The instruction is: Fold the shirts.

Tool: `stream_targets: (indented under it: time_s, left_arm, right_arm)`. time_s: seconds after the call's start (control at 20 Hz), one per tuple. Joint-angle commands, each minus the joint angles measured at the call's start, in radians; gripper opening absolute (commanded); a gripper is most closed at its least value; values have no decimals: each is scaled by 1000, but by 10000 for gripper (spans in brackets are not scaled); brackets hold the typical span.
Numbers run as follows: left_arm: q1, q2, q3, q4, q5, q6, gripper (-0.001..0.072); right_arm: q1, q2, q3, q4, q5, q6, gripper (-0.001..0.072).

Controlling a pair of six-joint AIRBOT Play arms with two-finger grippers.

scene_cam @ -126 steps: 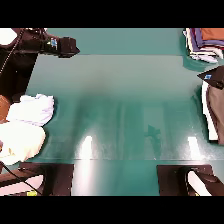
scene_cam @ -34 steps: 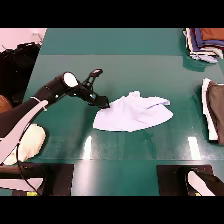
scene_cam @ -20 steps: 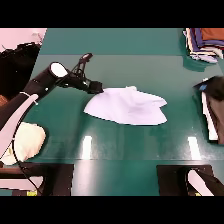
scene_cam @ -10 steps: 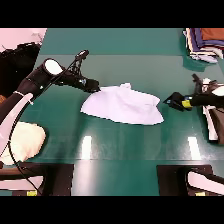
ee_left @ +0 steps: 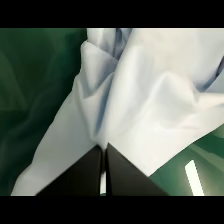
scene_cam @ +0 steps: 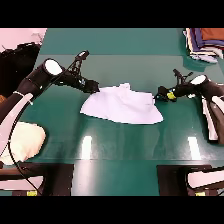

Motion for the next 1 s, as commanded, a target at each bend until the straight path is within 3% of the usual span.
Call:
stream_targets:
  time_s: [0.0, 0.2, 0.5, 0.65, 0.85, 0.95]
  left_arm:
    - [1, 60, 2, 27, 30, -6, 21]
    - [1, 295, 90, 156, 58, -11, 21]
    - [0, 567, 317, 169, 23, -11, 21]
    - [1, 610, 401, 170, -39, -19, 21]
    - [1, 600, 449, 179, -123, -31, 21]
    - [0, 558, 449, 210, -201, -38, 21]
  right_arm:
    - [13, 36, 74, 5, 1, -6, 16]
    - [-14, 259, 240, 5, 31, -21, 16]
    - [-28, 575, 469, 3, 101, -21, 15]
    - [-28, 681, 526, -24, 112, -12, 14]
    - [-29, 758, 558, -189, 143, 99, 14]
    - [-29, 748, 557, -198, 178, 124, 14]
